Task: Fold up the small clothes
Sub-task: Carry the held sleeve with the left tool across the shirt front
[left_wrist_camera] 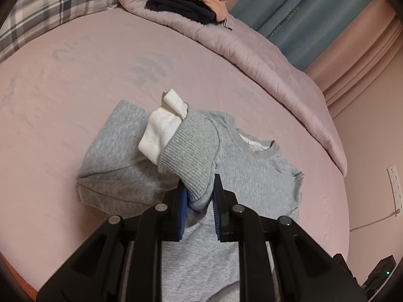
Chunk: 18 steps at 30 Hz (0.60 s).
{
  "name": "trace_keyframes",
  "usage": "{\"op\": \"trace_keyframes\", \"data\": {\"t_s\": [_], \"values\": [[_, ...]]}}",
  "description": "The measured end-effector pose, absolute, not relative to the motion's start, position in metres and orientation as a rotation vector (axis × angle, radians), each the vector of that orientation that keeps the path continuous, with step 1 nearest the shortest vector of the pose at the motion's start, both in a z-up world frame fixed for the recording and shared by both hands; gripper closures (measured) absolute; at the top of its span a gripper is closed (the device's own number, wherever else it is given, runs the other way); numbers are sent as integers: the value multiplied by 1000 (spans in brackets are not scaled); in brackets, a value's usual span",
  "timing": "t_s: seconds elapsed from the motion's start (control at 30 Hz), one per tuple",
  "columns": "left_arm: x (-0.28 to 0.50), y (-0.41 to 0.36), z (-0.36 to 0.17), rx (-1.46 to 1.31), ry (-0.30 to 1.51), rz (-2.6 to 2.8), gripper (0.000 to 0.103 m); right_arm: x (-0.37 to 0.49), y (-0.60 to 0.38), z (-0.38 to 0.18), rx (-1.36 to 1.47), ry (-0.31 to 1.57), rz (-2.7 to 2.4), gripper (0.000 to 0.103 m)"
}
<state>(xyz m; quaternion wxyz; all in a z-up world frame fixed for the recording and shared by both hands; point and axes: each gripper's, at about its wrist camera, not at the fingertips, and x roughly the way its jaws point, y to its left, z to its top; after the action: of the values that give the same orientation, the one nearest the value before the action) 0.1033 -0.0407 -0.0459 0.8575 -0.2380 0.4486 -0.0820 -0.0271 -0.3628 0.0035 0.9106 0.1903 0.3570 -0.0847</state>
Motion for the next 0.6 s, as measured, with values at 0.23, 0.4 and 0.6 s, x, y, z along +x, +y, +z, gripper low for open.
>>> {"op": "trace_keyframes", "data": {"t_s": [0.23,0.4,0.6], "values": [[110,-60,-64,-471,999,-188,86,-28,-368,0,400,744,-188,11],[115,-71,-81,-448,1047,-187,86,-28,-370,-3,402,753,-193,11],[119,-77,-95,-435,1080,-178,86,-29,-371,-6,404,763,-192,11]]}}
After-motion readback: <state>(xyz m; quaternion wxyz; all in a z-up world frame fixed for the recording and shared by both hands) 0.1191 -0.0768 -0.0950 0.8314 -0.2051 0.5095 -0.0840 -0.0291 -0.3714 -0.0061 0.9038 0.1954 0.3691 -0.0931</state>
